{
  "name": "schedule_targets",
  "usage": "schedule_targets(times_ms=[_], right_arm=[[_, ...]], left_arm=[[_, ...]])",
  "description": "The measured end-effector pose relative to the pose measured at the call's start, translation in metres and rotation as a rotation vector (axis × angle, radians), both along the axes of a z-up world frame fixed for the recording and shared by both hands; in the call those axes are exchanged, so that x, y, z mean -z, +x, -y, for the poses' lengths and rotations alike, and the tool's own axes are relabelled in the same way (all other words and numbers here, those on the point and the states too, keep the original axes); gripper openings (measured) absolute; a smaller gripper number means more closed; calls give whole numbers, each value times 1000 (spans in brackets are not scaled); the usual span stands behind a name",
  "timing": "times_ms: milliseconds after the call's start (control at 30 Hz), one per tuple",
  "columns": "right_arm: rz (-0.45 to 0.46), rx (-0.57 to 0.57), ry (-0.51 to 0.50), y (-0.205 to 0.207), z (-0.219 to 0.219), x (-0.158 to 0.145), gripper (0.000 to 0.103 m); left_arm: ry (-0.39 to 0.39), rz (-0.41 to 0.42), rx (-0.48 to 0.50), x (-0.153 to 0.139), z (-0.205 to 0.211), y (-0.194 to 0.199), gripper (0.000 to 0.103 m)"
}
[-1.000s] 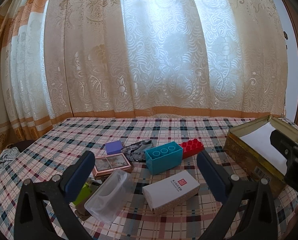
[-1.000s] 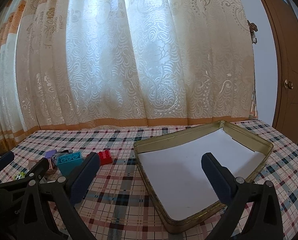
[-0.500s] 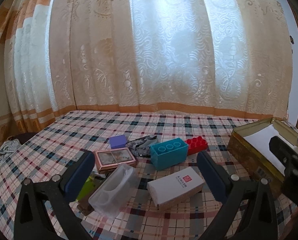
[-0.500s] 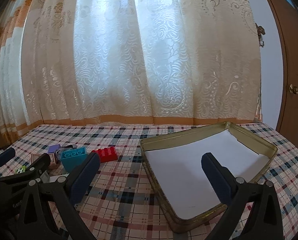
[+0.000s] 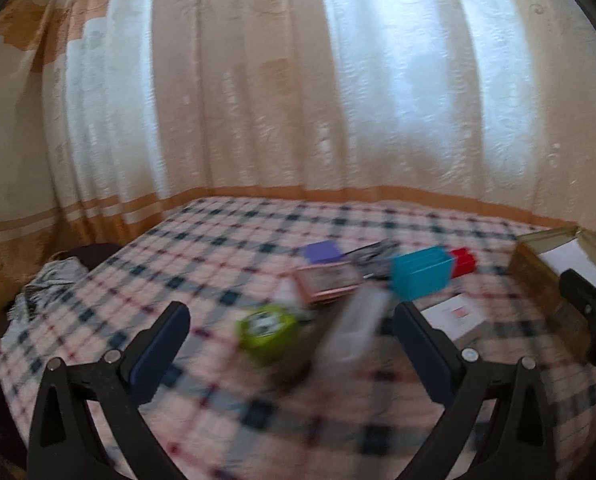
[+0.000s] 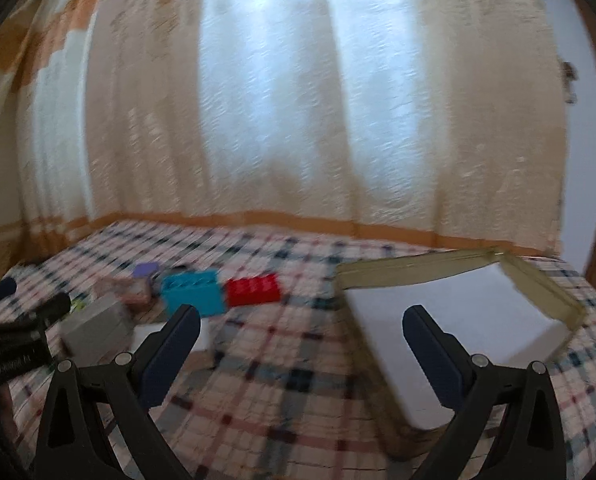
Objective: Organize rigid objects
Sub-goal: 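Grasp the white logo box with the right gripper while the left gripper grasps the clear plastic container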
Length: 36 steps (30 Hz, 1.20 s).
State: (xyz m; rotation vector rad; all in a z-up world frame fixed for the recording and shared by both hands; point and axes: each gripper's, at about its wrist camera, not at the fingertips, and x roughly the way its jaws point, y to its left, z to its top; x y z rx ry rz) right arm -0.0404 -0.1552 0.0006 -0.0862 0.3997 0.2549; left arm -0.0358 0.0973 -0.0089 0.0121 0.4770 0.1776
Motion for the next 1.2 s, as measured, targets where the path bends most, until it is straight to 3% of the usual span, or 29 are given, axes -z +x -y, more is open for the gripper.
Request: schedule_targets(times_ms=[100, 300, 533, 567, 600, 733, 833, 933, 1000, 1067, 1100, 1200], right_arm=[[-56, -115, -1, 4, -16, 4, 103], [-290, -263, -62, 35, -71, 30, 103], [-475, -242, -157, 69, -114, 60, 103], [-481, -248, -151, 69, -114, 60, 97], [-481, -249, -153, 69, -113, 62, 83], [-423, -232, -129, 59, -94, 53, 82], [-327, -195, -103, 52, -75, 33, 82], [-221, -150, -40, 44, -50, 9, 82], [-174, -126, 3, 42, -32, -1, 82], [-144, -116, 18, 40, -21, -4, 82], [-128, -112, 16, 38, -16, -6, 82], [-89, -87, -26, 35, -10, -9, 82]], left_arm=[[18, -33, -28, 3, -20, -5, 103], [4, -79, -28, 10, -41, -11, 103], [-3, -130, 76, 12, -24, -3, 103], [6, -130, 88, 12, -20, -2, 103], [18, -132, 97, 12, -15, 1, 103], [41, -148, 132, 14, 2, 13, 101], [6, -169, 182, 15, 13, 23, 91], [7, -218, 207, 22, 23, 38, 75], [-15, -276, 230, 29, 27, 51, 56], [-16, -286, 209, 30, 28, 58, 53], [-26, -285, 215, 30, 28, 61, 44], [-10, -282, 239, 30, 34, 63, 39]])
